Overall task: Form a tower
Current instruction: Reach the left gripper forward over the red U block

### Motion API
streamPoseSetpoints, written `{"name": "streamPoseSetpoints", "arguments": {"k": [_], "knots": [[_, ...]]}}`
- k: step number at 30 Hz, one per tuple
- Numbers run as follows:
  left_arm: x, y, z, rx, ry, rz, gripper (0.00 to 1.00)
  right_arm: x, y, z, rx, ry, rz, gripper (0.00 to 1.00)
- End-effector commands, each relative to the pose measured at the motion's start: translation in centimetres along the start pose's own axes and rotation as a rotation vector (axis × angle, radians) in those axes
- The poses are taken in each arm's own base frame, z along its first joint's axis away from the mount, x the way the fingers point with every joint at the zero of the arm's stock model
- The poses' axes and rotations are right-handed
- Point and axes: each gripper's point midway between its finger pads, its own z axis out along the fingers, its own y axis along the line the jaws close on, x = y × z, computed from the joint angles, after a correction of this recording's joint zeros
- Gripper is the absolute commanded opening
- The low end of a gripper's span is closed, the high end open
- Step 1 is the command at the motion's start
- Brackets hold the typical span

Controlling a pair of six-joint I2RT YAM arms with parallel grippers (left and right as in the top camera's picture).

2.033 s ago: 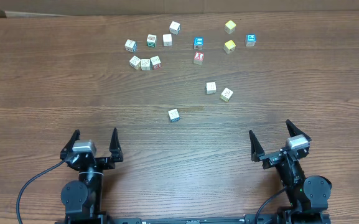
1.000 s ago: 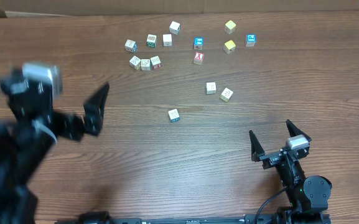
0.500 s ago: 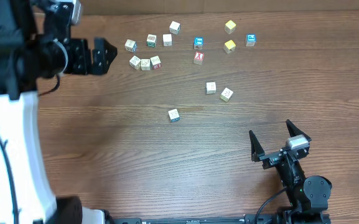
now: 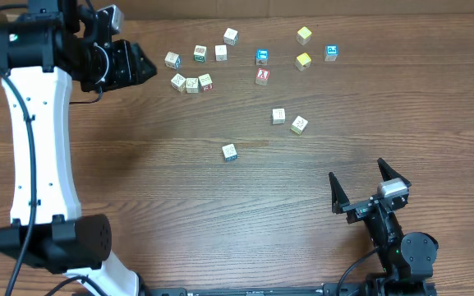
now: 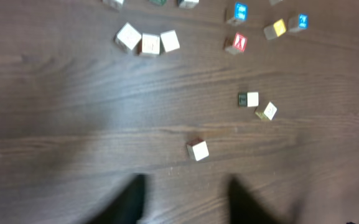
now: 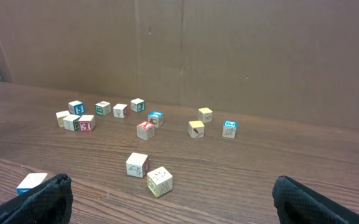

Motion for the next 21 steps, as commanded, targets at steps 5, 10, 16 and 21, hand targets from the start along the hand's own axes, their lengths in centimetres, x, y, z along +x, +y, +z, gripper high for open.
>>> {"name": "streamPoseSetpoints", "arguments": {"k": [5, 10, 16, 21], "knots": [[1.4, 0.4, 2.7, 0.007, 0.126, -0.072, 0.04, 0.1, -0.1, 0.0, 0.005, -0.005, 0.008, 1.00], [3.2, 2.1, 5.0, -0.111, 0.240, -0.081, 0.04, 0.1, -0.1, 0.0, 0.006, -0.006, 0.008, 1.00], [6.0, 2.9, 8.5, -0.235, 0.412, -0.078, 0.04, 0.1, -0.1, 0.0, 0.006, -0.006, 0.008, 1.00], [8.2, 1.9, 12.3, -0.275, 0.541, -0.025, 0.10, 0.1, -0.1, 0.0, 0.005, -0.005, 0.008, 1.00]]}}
